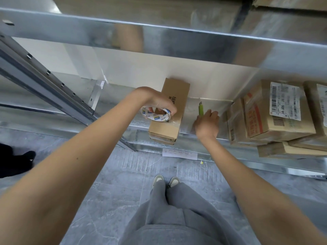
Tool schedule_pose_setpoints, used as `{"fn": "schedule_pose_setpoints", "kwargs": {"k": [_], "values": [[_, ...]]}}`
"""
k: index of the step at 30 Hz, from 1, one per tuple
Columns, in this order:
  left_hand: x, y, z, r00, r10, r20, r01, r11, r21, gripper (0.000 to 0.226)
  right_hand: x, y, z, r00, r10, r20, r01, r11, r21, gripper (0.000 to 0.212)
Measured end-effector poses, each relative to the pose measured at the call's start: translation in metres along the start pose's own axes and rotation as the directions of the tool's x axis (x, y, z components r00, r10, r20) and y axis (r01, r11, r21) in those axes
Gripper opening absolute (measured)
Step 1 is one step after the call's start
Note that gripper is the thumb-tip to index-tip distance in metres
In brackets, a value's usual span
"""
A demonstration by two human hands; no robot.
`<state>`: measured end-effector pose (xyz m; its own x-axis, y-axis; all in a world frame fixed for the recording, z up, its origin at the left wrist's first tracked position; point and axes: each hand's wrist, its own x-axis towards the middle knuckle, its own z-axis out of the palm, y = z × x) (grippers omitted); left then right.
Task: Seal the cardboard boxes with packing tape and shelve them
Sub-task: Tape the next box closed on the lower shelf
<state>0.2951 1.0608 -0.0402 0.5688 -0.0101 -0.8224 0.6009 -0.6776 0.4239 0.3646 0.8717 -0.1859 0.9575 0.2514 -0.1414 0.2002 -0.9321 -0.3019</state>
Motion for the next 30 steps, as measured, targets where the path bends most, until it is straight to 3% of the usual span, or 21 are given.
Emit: {"fn": "schedule_pose_setpoints", "kwargs": {"k": [2, 4, 6, 9, 13, 20, 27, 30], "values": [[0.000, -0.002, 0.000, 1.000, 0.000, 0.006, 0.000, 1.000, -0.004, 0.031, -0.013, -0.009, -0.013, 0.996, -0.034, -0.079, 0.055, 0.958, 0.281, 0.040], [-0.001, -0.001, 0.000, 1.000, 0.007, 0.012, -0.007, 1.000, -0.004, 0.028, -0.032, -0.026, -0.027, 0.996, -0.068, -0.053, 0.086, 0.832, 0.548, 0.040], [-0.001, 0.000, 0.000, 1.000, 0.015, 0.001, -0.015, 1.000, -0.001, 0.022, -0.057, -0.042, -0.034, 0.987, -0.158, 0.014, 0.110, 0.748, 0.655, 0.043], [0.000, 0.000, 0.000, 0.999, 0.003, -0.036, -0.002, 1.000, 0.017, 0.016, -0.083, -0.054, -0.028, 0.964, -0.249, 0.097, 0.114, 0.713, 0.692, 0.053], [0.001, -0.001, 0.001, 0.999, -0.006, -0.038, 0.006, 1.000, 0.003, 0.015, -0.091, -0.058, -0.020, 0.973, -0.198, 0.117, 0.065, 0.723, 0.688, 0.063], [-0.002, -0.002, 0.002, 1.000, 0.011, -0.022, -0.010, 1.000, 0.008, 0.015, -0.086, -0.058, -0.031, 0.958, -0.107, 0.267, -0.163, 0.561, 0.812, 0.056], [-0.001, -0.001, 0.001, 1.000, 0.021, -0.005, -0.021, 1.000, 0.014, 0.015, -0.084, -0.063, -0.034, 0.965, -0.060, 0.257, -0.178, 0.572, 0.801, 0.050], [-0.006, -0.002, 0.001, 0.999, 0.045, -0.005, -0.045, 0.998, -0.036, 0.016, -0.084, -0.065, -0.030, 0.976, -0.068, 0.206, -0.118, 0.633, 0.765, 0.050]]}}
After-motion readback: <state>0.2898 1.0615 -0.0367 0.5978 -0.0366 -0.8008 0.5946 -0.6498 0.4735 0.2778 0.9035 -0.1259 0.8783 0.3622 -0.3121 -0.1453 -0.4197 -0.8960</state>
